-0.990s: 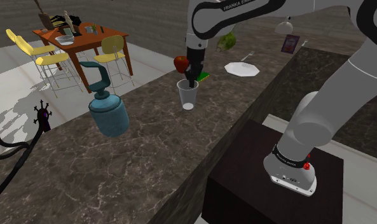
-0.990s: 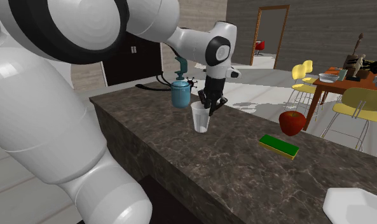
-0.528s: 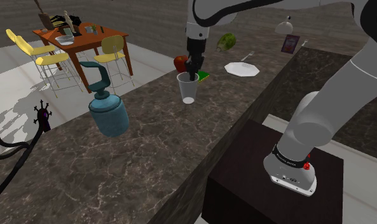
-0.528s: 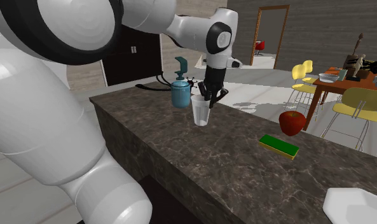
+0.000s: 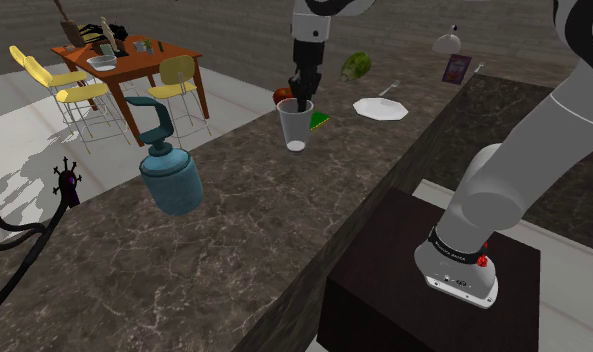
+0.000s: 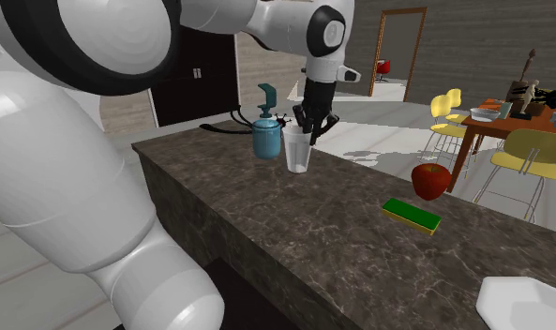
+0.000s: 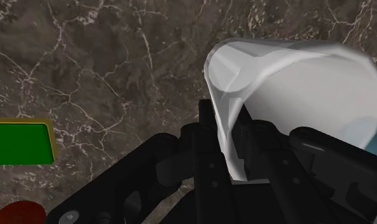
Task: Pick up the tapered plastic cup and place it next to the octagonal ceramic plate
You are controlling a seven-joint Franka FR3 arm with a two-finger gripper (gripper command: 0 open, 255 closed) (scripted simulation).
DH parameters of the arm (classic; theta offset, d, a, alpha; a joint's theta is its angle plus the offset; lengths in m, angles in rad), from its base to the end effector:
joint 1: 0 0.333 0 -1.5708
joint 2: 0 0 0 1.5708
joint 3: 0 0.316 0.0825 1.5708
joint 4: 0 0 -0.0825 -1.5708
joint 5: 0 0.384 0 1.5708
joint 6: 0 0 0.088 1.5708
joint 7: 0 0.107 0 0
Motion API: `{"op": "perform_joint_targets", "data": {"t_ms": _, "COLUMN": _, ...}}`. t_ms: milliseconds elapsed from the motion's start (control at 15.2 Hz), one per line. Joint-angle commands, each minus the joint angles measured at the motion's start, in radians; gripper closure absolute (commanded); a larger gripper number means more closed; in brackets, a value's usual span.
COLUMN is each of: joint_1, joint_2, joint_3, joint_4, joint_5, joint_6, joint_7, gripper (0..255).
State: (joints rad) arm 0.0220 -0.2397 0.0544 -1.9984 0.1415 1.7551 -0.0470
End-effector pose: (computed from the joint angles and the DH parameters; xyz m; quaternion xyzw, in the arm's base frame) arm 0.4831 0.0518 0.5621 -0.9969 -0.0477 0.0028 0.0630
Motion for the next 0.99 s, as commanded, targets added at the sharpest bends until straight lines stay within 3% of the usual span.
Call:
{"op": "perform_joint_targets", "data": {"t_ms": 0, "joint_1": -0.001, "joint_2": -0.005, "joint_3": -0.001, "joint_4": 0.022, "joint_5": -0.001, "joint_6": -0.027, "joint_7": 0.002, "gripper": 255}}
{"op": "perform_joint_targets", "data": {"t_ms": 924, "joint_1": -0.002, "joint_2": 0.028, "joint_3": -0.005, "joint_4": 0.246, "joint_5": -0.005, "joint_6": -0.216, "joint_7": 0.024, "gripper": 255}}
